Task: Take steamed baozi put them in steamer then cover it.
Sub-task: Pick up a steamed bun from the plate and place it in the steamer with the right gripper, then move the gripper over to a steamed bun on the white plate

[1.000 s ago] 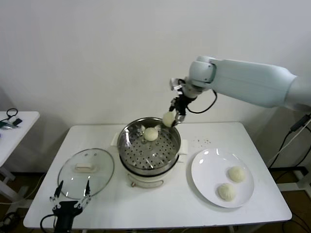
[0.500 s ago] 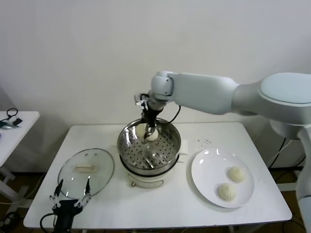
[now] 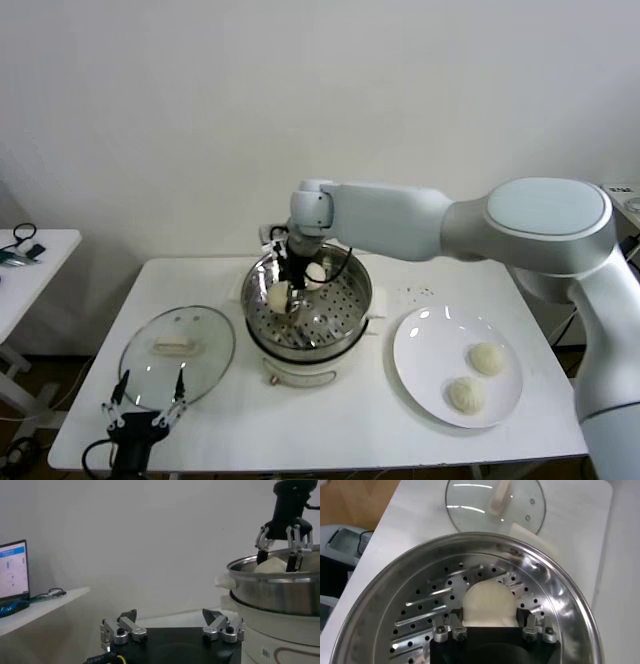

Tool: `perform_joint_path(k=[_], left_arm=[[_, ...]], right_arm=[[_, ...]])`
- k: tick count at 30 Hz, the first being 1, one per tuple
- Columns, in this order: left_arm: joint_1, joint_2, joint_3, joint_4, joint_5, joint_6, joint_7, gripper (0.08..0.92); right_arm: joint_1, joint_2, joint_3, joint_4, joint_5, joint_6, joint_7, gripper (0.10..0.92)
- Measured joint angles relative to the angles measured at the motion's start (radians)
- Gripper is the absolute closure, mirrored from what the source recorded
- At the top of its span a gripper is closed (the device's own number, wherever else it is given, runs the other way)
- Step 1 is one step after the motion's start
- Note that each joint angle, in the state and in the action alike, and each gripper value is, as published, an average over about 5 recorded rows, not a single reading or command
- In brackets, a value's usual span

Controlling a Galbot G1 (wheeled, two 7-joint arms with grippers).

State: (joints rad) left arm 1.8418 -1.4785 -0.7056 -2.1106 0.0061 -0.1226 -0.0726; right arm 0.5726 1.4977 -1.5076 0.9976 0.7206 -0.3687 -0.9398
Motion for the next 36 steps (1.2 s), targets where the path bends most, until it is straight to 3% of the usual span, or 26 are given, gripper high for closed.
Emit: perform_joint_path(k=[3, 9, 19, 36], left_arm=[[-0.001, 0.0, -0.001, 0.003, 0.0, 0.0, 0.0, 0.177], [-0.006, 0.0, -0.002, 0.007, 0.0, 0.0, 0.0, 0.177], [-0.004, 0.0, -0.011, 0.003, -0.008, 0.004, -0.007, 0.177], [-0.002, 0.008, -0.026, -0.003, -0.017, 0.011, -0.005, 0.177]], right_arm=[[-0.012, 0.006, 0.001, -0.009, -0.007, 0.001, 0.001, 0.327], [-0.025, 0.008, 0.006, -0.018, -0.023, 0.007, 0.001, 0.214], [0.012, -0.056, 0.019, 0.048, -0.044, 0.018, 0.002, 0.202], [0.211, -0.466, -0.015, 0.433, -0.09, 0.029, -0.03, 0.203]])
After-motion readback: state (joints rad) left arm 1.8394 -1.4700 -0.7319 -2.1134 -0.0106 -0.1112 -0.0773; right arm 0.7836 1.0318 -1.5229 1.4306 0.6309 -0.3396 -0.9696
